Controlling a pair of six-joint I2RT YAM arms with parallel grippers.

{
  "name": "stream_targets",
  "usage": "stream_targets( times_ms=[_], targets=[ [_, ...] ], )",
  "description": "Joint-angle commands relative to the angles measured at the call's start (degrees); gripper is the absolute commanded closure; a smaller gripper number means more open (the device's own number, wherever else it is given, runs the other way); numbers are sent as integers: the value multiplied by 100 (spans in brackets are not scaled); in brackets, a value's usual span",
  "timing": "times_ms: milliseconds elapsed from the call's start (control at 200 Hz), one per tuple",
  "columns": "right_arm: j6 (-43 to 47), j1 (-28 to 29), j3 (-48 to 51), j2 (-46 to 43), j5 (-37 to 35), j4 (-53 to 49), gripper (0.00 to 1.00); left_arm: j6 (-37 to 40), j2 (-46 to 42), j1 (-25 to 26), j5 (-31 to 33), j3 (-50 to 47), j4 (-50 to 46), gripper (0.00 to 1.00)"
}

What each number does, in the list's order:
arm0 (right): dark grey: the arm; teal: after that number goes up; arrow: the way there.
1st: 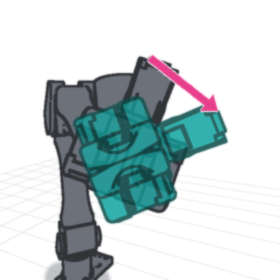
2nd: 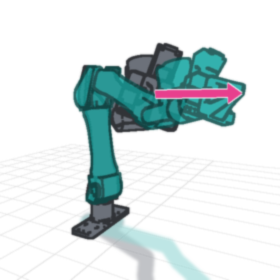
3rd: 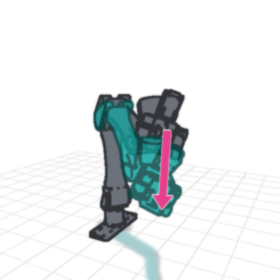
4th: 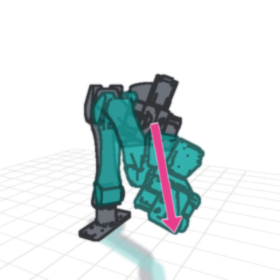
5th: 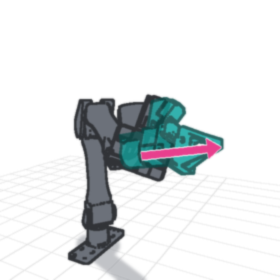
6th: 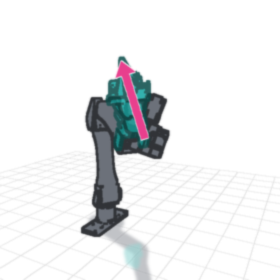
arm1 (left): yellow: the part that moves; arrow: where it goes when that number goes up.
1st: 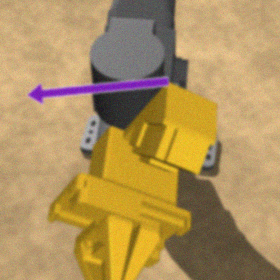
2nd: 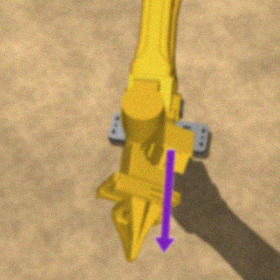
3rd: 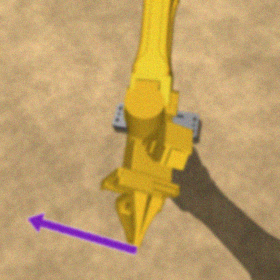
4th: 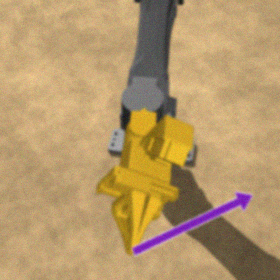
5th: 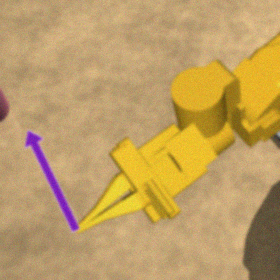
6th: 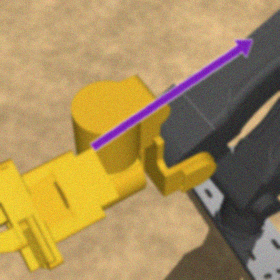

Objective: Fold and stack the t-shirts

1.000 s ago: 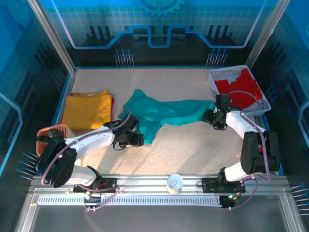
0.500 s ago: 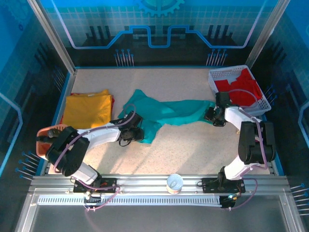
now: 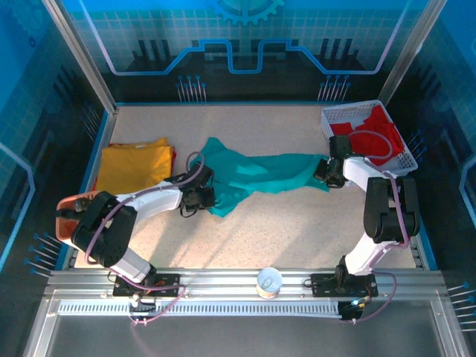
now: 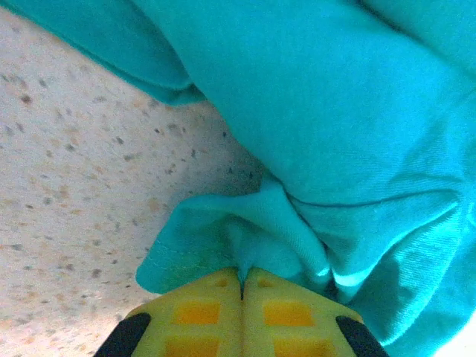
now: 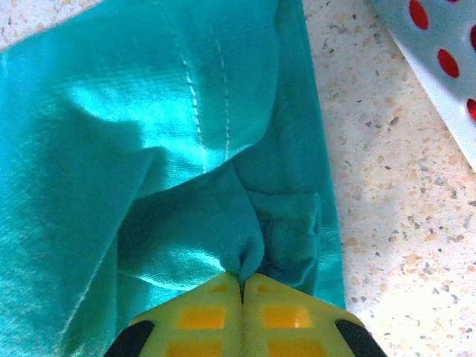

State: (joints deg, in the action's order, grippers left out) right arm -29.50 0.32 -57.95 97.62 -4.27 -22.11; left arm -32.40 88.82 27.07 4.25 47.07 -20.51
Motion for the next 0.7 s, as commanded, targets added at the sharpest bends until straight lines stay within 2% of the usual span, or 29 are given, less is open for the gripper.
stream_targets(
  times_ms=[0,150,360,475,695],
  targets=[
    [32,46,-330,-250,187,-217,100,443,-322,-233,-164,699,-716,99],
    [-8,9,-759,-766,488,-729,100,804,-616,-434,-12,1619,-1548,99],
    [-40,-230,-1002,-1478,902,-1276,100,1153,-962,-985,57,2515,-2277,100],
    [112,-233,-1049,-1577,1090,-1946,100,1260,-1104,-1154,82,2607,-2496,99],
    [293,-257,-86,-2367,1454,-2435,100,1211,-1420,-1247,-9,2234,-2639,99]
  ],
)
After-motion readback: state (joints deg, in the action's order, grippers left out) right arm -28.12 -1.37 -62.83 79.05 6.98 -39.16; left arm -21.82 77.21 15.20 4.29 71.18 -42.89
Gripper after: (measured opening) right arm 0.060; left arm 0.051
